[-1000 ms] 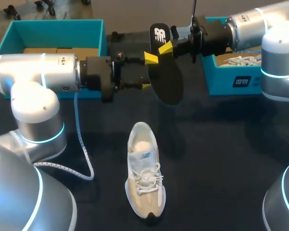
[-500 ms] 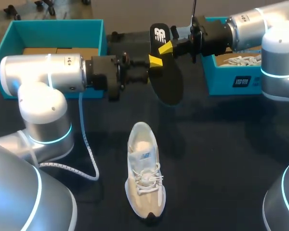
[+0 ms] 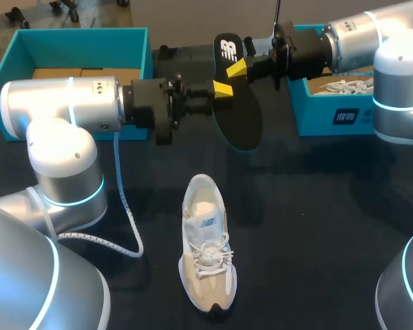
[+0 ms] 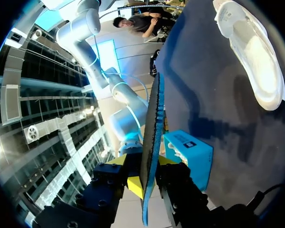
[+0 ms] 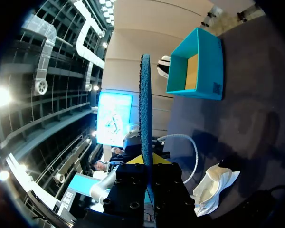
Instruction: Take the shoe out of the shoebox, open the shoe tongue, remove and reinsert the insole, then place the shoe into the shoebox
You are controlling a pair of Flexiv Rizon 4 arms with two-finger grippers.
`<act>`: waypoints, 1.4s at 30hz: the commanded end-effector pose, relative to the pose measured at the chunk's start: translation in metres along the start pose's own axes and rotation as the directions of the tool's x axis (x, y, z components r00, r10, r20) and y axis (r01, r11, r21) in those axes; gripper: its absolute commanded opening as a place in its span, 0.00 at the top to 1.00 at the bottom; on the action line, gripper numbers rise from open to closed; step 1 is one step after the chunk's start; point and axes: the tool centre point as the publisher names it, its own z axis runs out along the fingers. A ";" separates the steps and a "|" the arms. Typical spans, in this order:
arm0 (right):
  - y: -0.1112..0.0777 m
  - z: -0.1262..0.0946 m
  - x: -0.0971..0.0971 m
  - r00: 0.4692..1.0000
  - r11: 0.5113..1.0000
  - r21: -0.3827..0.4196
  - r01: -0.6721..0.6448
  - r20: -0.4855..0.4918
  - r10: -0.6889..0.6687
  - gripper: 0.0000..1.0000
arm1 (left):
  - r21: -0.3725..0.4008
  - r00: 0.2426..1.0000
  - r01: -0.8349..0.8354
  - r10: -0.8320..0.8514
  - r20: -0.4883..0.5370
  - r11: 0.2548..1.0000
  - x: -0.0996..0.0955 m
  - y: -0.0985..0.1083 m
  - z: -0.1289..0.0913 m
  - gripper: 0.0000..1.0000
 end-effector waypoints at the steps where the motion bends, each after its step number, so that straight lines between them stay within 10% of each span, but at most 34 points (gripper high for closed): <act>1: 0.000 0.001 0.000 1.000 1.000 0.000 0.000 0.002 0.000 1.00 | 0.007 1.000 -0.005 0.005 -0.006 1.000 0.001 0.003 0.001 0.72; 31: 0.000 0.001 0.000 1.000 1.000 -0.001 0.000 -0.002 0.000 1.00 | 0.014 1.000 -0.018 0.018 -0.010 1.000 0.006 0.008 0.004 1.00; 33: 0.000 0.001 0.000 1.000 1.000 -0.003 0.000 -0.004 0.000 0.51 | 0.013 1.000 -0.016 0.016 -0.009 1.000 0.007 0.008 0.003 1.00; 34: 0.000 0.001 0.001 1.000 1.000 -0.008 0.001 -0.008 -0.001 0.00 | 0.012 1.000 -0.015 0.015 -0.010 1.000 0.007 0.007 0.002 1.00; 42: -0.009 -0.015 0.001 0.999 0.999 -0.029 0.037 -0.007 -0.037 0.00 | 0.023 0.994 0.078 -0.076 -0.079 0.997 0.012 0.001 -0.021 1.00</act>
